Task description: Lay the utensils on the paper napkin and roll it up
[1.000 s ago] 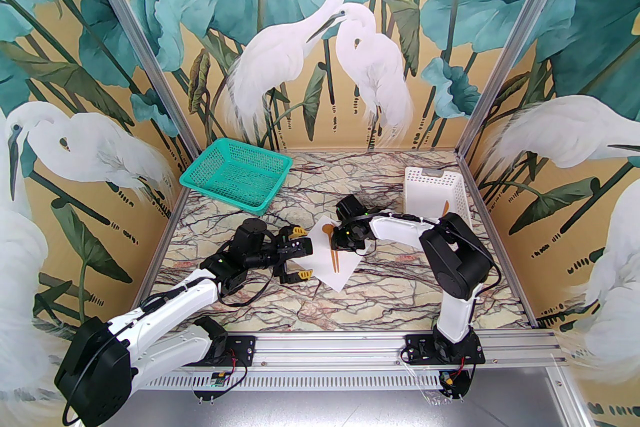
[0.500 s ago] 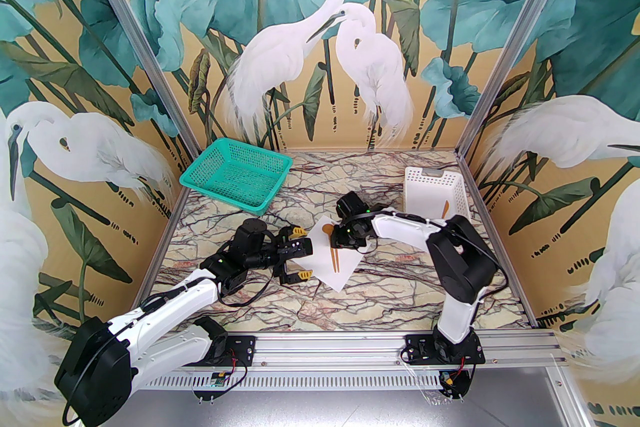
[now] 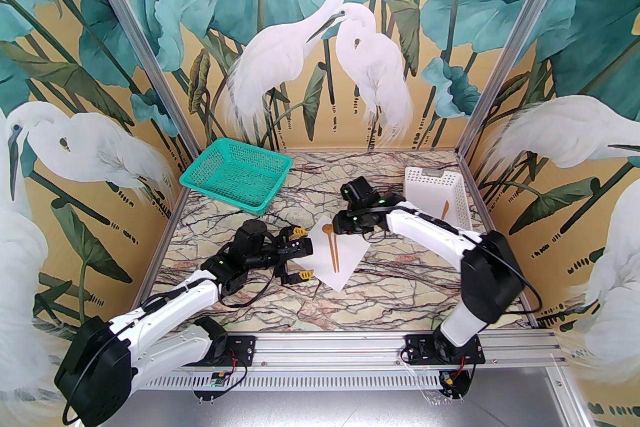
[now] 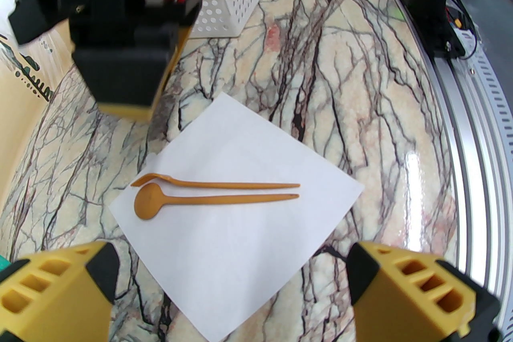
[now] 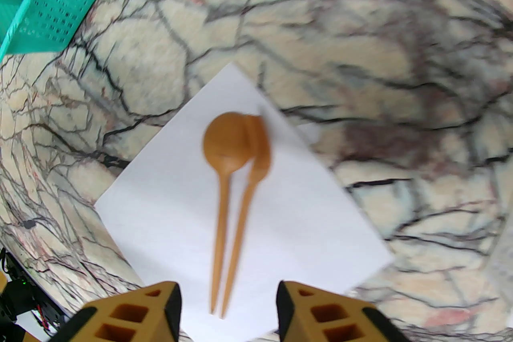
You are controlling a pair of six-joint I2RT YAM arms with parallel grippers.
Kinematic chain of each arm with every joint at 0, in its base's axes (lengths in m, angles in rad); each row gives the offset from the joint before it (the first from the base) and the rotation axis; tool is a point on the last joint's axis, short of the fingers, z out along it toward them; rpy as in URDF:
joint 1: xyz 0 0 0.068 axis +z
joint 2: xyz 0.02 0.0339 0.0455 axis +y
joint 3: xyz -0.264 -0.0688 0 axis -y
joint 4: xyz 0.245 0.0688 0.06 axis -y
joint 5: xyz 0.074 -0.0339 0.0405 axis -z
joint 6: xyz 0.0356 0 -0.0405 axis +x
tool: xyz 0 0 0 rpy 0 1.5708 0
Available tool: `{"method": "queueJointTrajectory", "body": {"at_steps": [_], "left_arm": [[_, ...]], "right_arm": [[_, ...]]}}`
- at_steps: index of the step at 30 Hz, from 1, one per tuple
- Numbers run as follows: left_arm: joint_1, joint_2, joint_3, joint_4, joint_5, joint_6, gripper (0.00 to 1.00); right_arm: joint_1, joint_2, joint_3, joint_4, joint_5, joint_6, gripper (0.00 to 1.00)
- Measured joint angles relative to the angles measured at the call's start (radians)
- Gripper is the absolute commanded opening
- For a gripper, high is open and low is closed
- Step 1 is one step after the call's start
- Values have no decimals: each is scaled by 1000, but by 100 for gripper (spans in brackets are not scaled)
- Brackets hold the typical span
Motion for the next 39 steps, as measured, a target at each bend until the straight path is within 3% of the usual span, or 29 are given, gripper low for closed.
{"method": "queueJointTrajectory", "body": {"at_steps": [8,23,29,39], "left_arm": [[0,-2,-6,157,-13,-159,99],[0,24,29,359,-111,-651,99],[0,35,-25,414,-111,-726,99],[0,66,-63,474,-111,-767,99]], "right_arm": [[-162,-151,-8,-47,53,-56,64],[-537,-182,-10,-168,80,-167,64],[-667,-121,-9,-170,79,-183,63],[-782,23,1,-144,84,-208,55]]}}
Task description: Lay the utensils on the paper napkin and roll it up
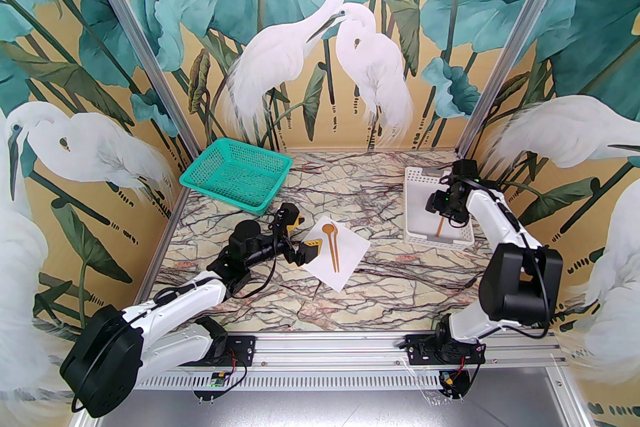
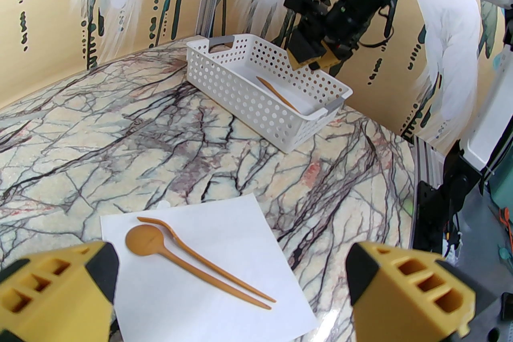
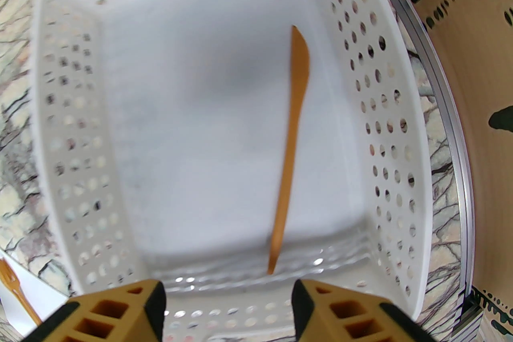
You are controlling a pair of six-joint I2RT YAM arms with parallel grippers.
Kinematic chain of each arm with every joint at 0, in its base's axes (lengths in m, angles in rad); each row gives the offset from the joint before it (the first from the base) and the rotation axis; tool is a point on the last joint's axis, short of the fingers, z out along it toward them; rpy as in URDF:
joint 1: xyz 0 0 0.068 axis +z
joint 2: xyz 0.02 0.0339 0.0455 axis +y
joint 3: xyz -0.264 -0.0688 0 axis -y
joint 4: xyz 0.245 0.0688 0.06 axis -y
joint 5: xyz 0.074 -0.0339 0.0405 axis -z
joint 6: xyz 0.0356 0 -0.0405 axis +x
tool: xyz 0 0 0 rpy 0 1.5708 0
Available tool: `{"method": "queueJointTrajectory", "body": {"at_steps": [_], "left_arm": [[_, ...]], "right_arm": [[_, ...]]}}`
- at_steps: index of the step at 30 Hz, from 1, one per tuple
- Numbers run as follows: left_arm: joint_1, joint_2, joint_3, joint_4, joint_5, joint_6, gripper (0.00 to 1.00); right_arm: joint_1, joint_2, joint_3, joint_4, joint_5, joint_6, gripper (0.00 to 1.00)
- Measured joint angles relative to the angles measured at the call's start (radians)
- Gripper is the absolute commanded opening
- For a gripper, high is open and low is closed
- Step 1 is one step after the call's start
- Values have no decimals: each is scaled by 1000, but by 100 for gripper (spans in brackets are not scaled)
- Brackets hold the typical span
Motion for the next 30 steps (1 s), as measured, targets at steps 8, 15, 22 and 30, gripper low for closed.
{"method": "queueJointTrajectory", "body": {"at_steps": [8,15,22,30], "left_arm": [[0,0,0,8,0,0,99],[0,0,0,8,0,1,99],[0,0,0,13,0,2,99],[0,0,0,14,0,5,99]], "right_arm": [[-23,142,43,19,9,-8,50],[-37,217,76,35,11,-9,48],[-50,262,77,38,11,-16,43],[-51,304,77,43,11,-28,35]]}}
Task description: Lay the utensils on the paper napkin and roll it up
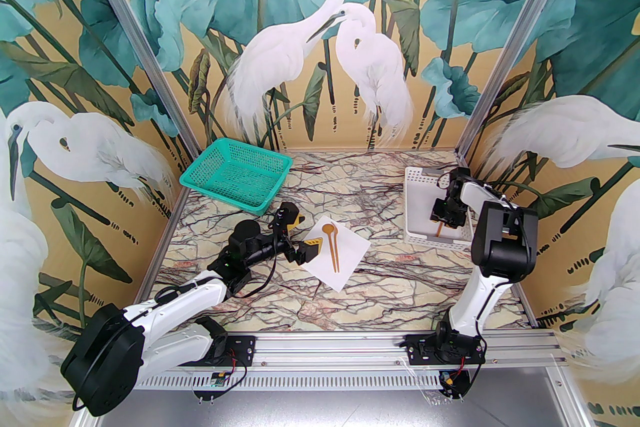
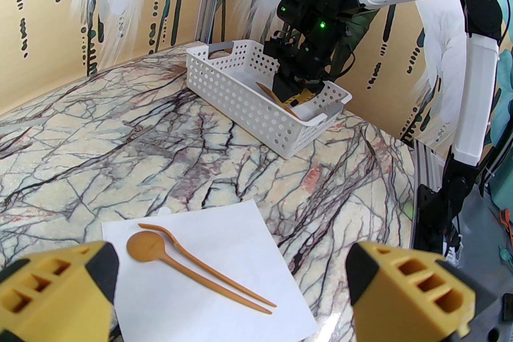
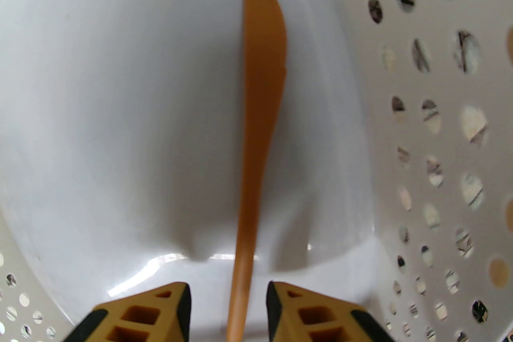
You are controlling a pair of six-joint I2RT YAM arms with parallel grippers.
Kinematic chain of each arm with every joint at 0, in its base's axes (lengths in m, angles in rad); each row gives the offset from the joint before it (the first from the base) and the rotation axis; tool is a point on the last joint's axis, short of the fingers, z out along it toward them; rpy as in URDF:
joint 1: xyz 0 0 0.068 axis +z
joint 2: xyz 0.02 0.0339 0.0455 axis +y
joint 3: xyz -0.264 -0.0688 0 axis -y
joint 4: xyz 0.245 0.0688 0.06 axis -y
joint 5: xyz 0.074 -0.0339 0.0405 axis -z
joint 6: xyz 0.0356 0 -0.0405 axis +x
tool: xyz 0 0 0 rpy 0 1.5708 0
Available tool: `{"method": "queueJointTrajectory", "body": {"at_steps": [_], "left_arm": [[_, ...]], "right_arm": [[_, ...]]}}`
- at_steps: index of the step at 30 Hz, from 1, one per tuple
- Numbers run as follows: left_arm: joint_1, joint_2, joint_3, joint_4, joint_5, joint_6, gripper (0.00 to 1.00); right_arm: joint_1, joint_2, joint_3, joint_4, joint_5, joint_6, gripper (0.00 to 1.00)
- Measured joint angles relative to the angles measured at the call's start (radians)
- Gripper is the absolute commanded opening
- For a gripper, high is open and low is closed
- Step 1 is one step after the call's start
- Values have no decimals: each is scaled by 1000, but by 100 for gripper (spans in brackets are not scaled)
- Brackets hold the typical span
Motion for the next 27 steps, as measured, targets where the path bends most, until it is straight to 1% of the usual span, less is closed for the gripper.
{"method": "queueJointTrajectory", "body": {"at_steps": [12,22,27], "left_arm": [[0,0,0,0,0,0,99],[0,4,0,1,0,0,99],[0,11,0,1,0,0,99]], "right_arm": [[-7,25,0,3,-5,-2,28],[-11,31,-1,8,-12,-3,25],[-13,31,-1,8,-12,-3,21]]}}
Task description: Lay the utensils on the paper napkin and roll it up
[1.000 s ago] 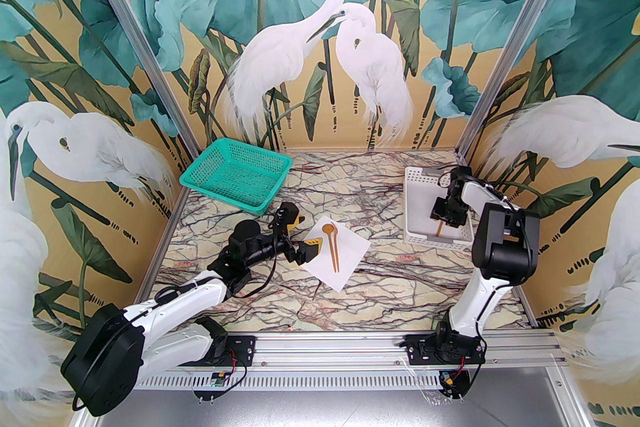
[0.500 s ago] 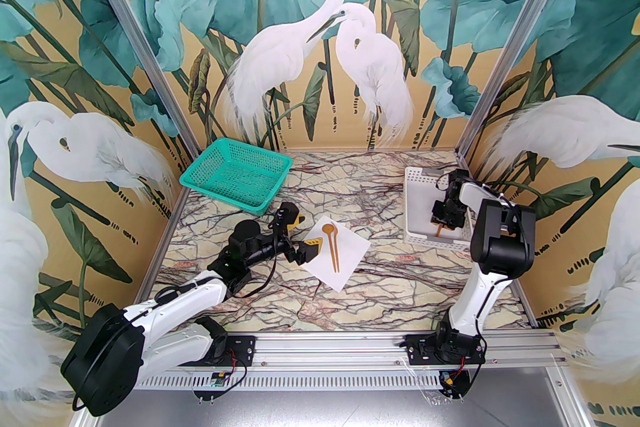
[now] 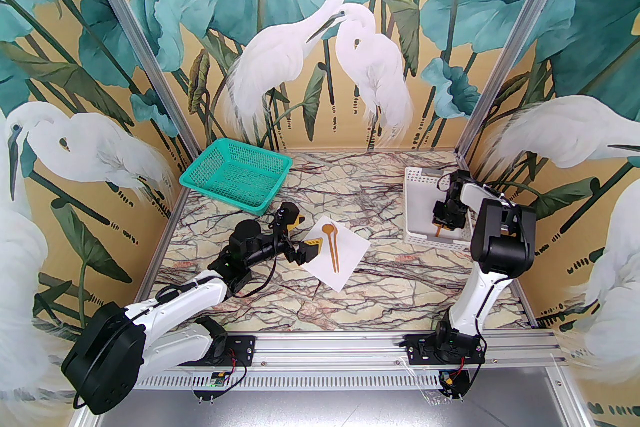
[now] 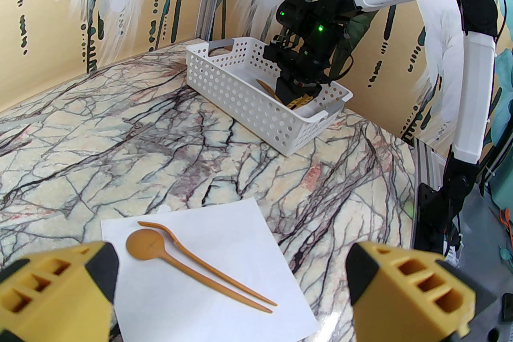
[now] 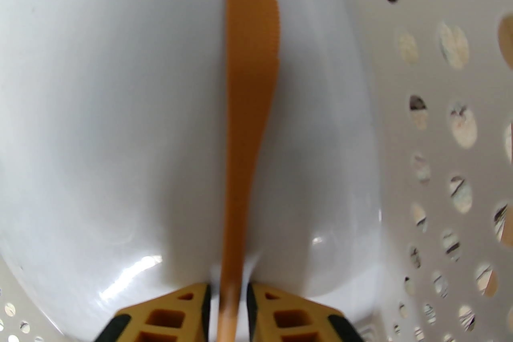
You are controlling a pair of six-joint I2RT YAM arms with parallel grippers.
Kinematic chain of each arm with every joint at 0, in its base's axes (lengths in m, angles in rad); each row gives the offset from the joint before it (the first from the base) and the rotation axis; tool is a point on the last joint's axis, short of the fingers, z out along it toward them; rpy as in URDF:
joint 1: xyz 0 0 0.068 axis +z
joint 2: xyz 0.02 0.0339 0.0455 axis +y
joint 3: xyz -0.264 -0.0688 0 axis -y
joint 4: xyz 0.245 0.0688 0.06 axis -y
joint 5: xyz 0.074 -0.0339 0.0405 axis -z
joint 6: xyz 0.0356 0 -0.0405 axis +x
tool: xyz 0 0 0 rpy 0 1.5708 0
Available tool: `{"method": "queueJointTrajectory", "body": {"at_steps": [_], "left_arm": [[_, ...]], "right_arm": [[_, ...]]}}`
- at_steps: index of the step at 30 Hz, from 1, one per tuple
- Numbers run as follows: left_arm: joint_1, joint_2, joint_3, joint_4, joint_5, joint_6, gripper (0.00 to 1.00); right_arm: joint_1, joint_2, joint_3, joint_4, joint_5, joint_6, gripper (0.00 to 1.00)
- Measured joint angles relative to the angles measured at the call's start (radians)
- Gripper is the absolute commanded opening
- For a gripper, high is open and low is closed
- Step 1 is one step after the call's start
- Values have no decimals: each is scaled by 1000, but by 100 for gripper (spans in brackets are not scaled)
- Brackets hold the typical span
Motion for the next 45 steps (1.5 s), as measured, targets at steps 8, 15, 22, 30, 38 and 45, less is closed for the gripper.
{"method": "queueJointTrajectory", "body": {"at_steps": [8,15,22,30,38,45], "left_arm": [[0,0,0,0,0,0,99],[0,0,0,0,0,7,99],[0,0,0,0,0,10,99],[0,0,0,0,0,11,99],[0,-6,0,0,-1,26,99],[0,-45,0,-1,-28,37,99]], "right_arm": [[-3,0,0,1,0,-2,13],[-3,-3,0,1,-2,-2,13],[-3,-13,-1,7,-8,-3,13],[-3,-82,-5,15,-31,-2,13],[11,-214,20,-19,-55,-3,13],[96,-328,58,-68,-54,-2,13]]}}
